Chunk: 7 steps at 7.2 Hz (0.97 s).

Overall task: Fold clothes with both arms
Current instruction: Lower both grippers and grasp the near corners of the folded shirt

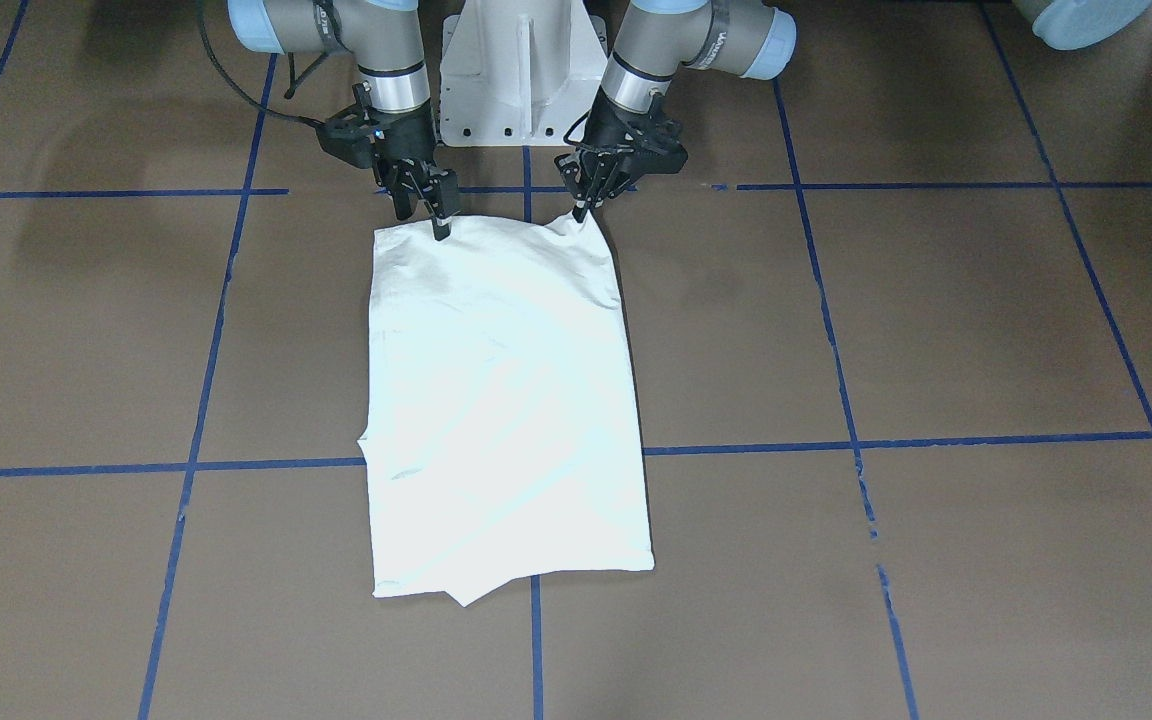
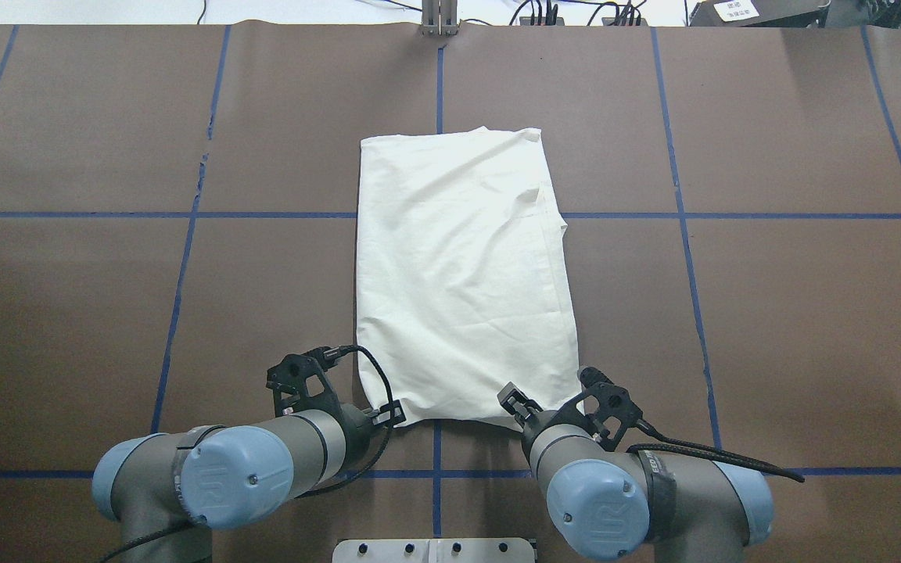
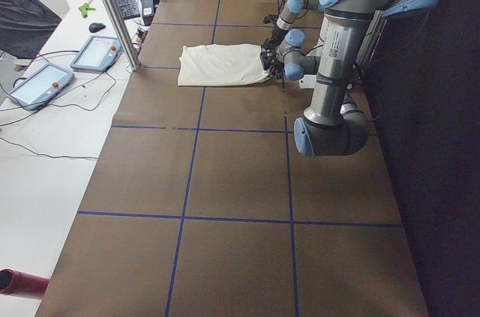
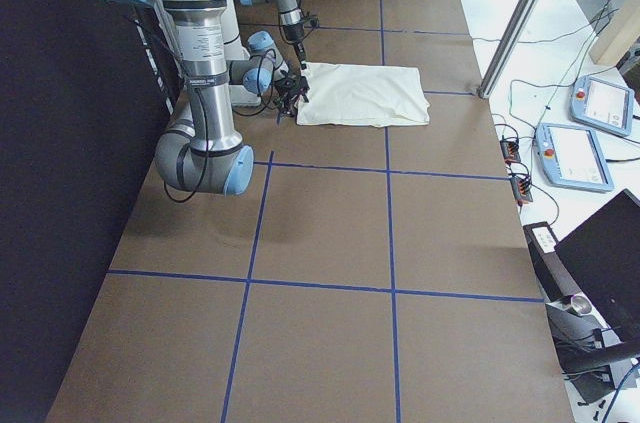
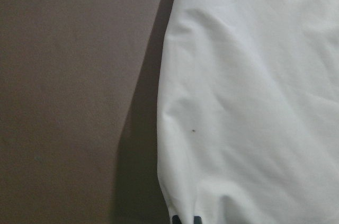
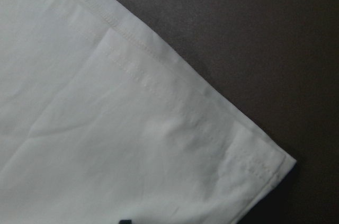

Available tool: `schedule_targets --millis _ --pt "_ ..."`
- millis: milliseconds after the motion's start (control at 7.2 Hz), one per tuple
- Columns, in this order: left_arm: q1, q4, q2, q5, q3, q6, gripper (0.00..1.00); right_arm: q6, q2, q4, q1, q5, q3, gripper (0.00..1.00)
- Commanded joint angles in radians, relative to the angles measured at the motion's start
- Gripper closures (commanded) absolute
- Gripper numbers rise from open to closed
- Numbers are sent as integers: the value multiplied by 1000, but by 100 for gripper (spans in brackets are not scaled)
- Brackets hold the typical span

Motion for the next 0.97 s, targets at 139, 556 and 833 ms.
schedule_targets --millis 139,556,833 --pt "0 0 0 0 0 0 100 1 23 1 10 -12 -1 100" --pt "0 0 0 0 0 0 100 0 14 1 12 -12 14 100" --pt "0 0 0 0 0 2 100 0 14 1 13 -17 15 100"
